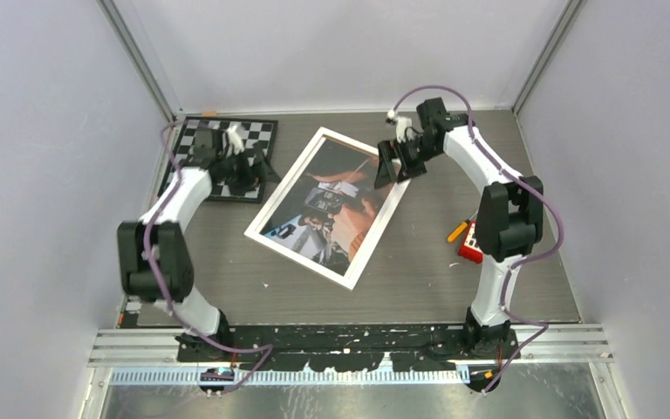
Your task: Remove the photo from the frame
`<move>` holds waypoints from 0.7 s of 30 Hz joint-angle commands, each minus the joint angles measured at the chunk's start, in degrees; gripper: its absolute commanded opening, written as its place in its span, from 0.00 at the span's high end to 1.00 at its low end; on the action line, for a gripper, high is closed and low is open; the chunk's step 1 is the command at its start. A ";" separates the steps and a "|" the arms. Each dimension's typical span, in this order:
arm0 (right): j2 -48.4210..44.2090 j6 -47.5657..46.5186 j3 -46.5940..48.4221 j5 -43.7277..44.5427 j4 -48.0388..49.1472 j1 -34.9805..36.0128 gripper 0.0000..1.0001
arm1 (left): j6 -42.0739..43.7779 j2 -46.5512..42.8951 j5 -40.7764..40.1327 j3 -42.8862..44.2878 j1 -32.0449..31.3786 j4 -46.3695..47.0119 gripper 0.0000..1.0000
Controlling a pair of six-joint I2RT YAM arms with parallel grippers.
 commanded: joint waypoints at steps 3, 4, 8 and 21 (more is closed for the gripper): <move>12.83 10.09 16.87 11.36 16.63 -2.80 0.01 | -11.35 -15.88 -0.97 -15.94 1.21 8.76 0.09; 14.86 11.18 19.03 13.16 18.43 -3.16 0.00 | -11.03 -17.00 -1.42 -16.70 1.24 7.69 0.08; 22.29 13.32 27.84 15.90 22.66 -4.49 0.00 | -11.70 -19.41 -3.35 -20.22 1.18 2.74 0.08; 33.77 9.67 35.94 8.80 16.69 -5.49 0.00 | -12.73 -17.12 -6.72 -29.26 1.22 2.32 0.07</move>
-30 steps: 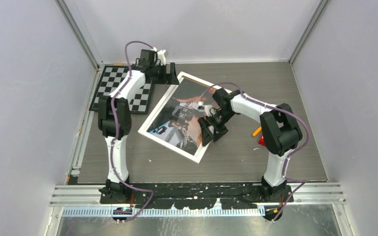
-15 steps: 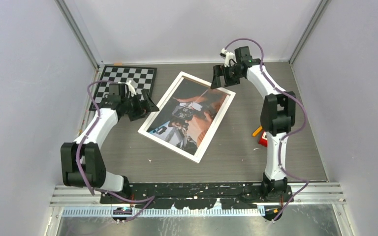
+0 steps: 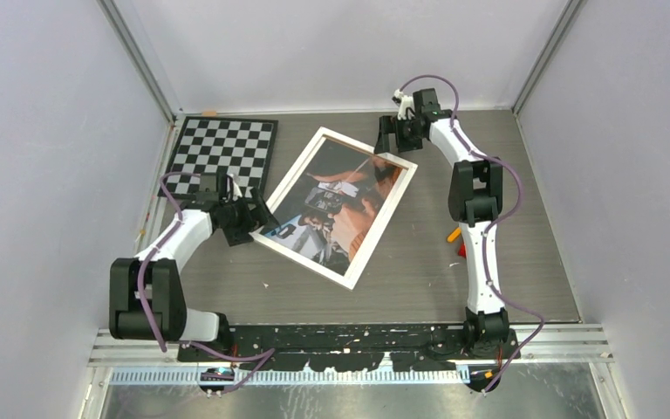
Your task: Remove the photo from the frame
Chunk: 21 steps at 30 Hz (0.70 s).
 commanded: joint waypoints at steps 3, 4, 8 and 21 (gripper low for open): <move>-0.73 -2.85 0.43 -5.62 -6.30 -0.78 0.01 | -1.83 5.23 1.95 -0.39 -0.24 6.65 0.06; -1.54 -4.04 -0.74 -5.63 -7.37 -0.93 0.02 | -1.94 6.53 2.56 0.17 -0.51 7.61 0.06; -4.85 -6.79 -6.17 -6.66 -12.13 -2.26 0.05 | -1.77 11.58 4.04 3.87 -2.60 10.66 0.06; -19.17 -10.06 -28.15 -10.22 -21.54 -10.88 0.13 | 0.66 25.90 4.76 18.10 -7.73 13.66 0.07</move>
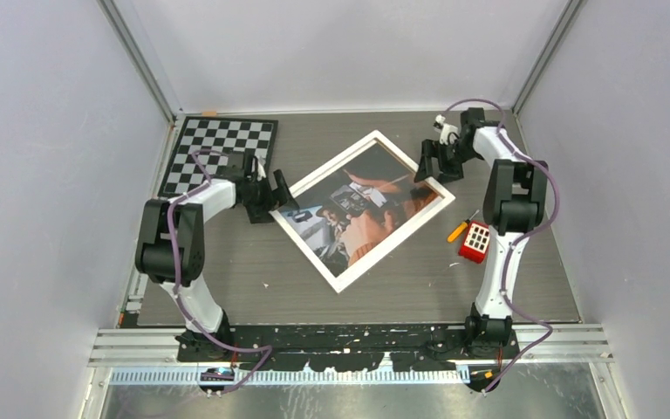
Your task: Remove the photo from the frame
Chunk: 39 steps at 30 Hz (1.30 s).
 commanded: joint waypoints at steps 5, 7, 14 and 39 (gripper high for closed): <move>-9.97 -1.39 -13.08 -5.15 -9.28 0.20 0.13 | 5.64 12.14 2.66 15.95 -2.24 3.92 0.09; -11.18 -0.68 -15.08 -5.93 -9.31 0.20 0.14 | 8.24 15.37 2.83 21.00 -2.50 1.58 0.10; -14.02 3.04 -21.14 -8.05 -8.00 0.22 0.14 | 14.77 23.07 3.90 33.96 -2.92 -2.66 0.10; -28.30 14.08 -30.35 -9.03 -0.62 -0.70 0.12 | 50.54 7.35 6.79 40.63 -9.37 -24.13 0.08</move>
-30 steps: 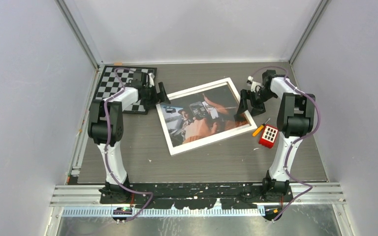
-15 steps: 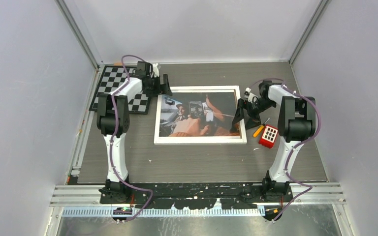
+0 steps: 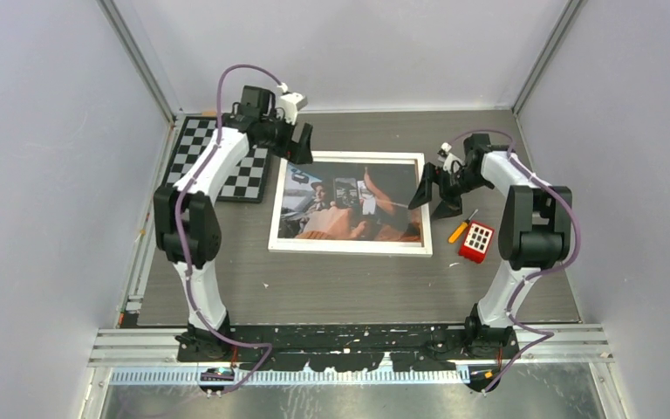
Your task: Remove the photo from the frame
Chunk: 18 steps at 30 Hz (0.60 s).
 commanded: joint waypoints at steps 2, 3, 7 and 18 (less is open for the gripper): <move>-8.48 3.48 -1.95 -2.39 3.29 -1.14 0.12 | 16.00 -9.91 1.31 -6.39 -8.54 -10.15 0.09; -9.44 3.90 -2.38 -2.48 3.44 -1.60 0.12 | 17.08 -10.68 0.13 -7.65 -10.57 -10.75 0.09; -11.51 4.64 -4.36 -2.63 4.09 -3.38 0.11 | 20.27 -13.16 -4.57 -13.74 -19.68 -10.22 0.11; -12.57 9.00 -8.02 -3.59 8.34 -8.62 0.11 | 23.73 -7.80 -13.08 -16.46 -38.54 -5.59 0.23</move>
